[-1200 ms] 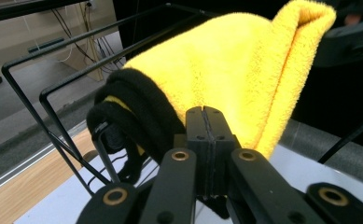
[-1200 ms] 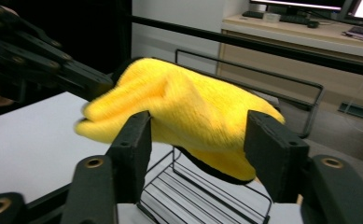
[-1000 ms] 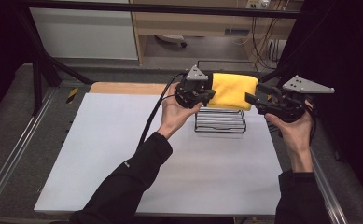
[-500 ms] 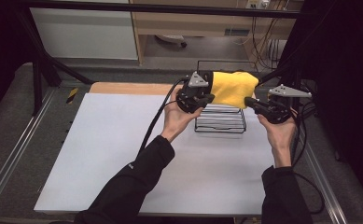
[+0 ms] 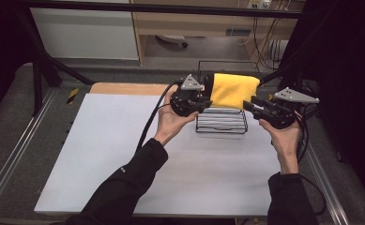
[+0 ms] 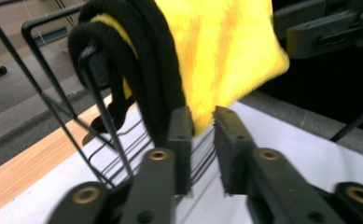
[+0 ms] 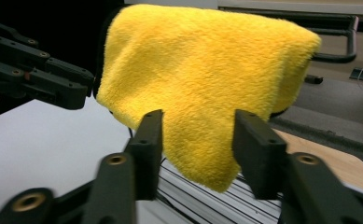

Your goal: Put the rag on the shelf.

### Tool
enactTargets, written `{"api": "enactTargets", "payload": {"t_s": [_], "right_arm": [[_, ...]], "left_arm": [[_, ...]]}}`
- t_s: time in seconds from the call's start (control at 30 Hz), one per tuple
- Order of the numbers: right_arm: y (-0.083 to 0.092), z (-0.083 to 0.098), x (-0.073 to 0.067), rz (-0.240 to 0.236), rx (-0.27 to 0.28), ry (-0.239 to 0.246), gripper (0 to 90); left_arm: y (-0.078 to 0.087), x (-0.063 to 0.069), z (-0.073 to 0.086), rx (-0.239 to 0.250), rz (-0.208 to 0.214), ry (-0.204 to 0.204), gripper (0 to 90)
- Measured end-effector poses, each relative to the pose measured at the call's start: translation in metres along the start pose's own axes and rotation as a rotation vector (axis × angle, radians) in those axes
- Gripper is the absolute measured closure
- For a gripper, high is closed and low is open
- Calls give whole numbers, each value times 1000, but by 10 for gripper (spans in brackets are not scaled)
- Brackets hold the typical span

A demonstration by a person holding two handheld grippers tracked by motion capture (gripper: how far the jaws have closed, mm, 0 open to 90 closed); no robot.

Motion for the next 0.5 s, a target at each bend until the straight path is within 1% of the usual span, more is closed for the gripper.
{"api": "enactTargets", "payload": {"t_s": [0.07,0.13,0.2,0.27,0.33,0.37,0.4,0.43,0.5], "right_arm": [[3,-3,-6,-7,6,6,438],[6,-5,-12,-13,12,4,354],[8,-7,-19,-23,17,2,308],[10,-8,-25,-24,23,11,239],[10,-6,-30,-25,10,17,175],[10,-4,-32,-23,4,20,150],[10,-1,-34,-27,-3,23,128],[9,1,-35,-30,-14,19,103],[9,7,-38,-24,-29,13,64]], "left_arm": [[7,-1,6,-7,-1,0,663],[14,-3,13,-18,-11,-1,594],[22,-6,21,-25,-15,-3,537],[30,-10,32,-43,-20,-3,471],[38,-15,43,-49,-34,-3,407],[38,-15,43,-49,-34,-3,381],[46,-21,55,-52,-36,21,360],[51,-24,61,-53,-38,30,335],[60,-29,74,-54,-53,31,283]]}}
Point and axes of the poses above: each handheld gripper's, and its own axes: y roughly backward along the jaws, z roughly out of its underside, x roughly to its right, the point moved 8 cm from there along -y, roughly forward along the jaws, and after that the axes turned 8 degrees about y, right-handed, at the moved point
